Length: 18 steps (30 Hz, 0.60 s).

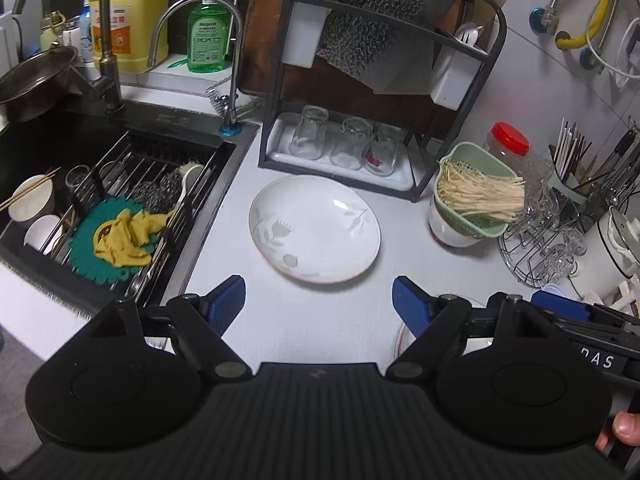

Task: Organize plates and bowls
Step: 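Move both grippers to the second leaf-pattern plate beside the sink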

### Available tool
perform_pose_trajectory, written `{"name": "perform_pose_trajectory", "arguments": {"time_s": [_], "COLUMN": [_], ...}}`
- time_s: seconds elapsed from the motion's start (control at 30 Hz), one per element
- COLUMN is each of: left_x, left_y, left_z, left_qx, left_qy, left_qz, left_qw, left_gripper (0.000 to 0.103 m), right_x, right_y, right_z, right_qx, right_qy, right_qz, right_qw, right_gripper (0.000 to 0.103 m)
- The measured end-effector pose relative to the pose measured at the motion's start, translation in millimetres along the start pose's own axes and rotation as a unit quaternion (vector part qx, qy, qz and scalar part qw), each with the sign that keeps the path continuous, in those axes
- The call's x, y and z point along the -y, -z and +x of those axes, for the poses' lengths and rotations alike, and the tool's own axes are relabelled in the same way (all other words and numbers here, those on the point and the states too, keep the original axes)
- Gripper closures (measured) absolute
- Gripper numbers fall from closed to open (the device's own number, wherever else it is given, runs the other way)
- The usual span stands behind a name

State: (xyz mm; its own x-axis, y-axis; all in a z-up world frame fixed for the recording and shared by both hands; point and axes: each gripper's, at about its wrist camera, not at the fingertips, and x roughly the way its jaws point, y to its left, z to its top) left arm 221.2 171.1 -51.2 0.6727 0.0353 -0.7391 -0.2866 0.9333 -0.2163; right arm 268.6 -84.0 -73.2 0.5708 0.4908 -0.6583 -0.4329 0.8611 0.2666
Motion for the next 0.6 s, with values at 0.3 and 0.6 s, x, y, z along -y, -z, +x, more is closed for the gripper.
{"name": "perform_pose_trajectory", "arguments": {"time_s": [0.3,0.6], "left_x": [-31.2,-65.8], "left_y": [-39.0,-60.7], "left_z": [26.7,45.7], "left_qx": [0.012,0.011], "left_qy": [0.036,0.056], "left_qz": [0.016,0.024], "left_qw": [0.9991,0.9981], "left_gripper": [0.019,0.019], "right_x": [-24.1,-50.6], "right_y": [-19.6,-28.9], "right_z": [24.0,51.4], "right_qx": [0.006,0.002], "right_qy": [0.028,0.039], "right_qz": [0.015,0.045], "right_qw": [0.999,0.998], "right_gripper": [0.023,0.023]}}
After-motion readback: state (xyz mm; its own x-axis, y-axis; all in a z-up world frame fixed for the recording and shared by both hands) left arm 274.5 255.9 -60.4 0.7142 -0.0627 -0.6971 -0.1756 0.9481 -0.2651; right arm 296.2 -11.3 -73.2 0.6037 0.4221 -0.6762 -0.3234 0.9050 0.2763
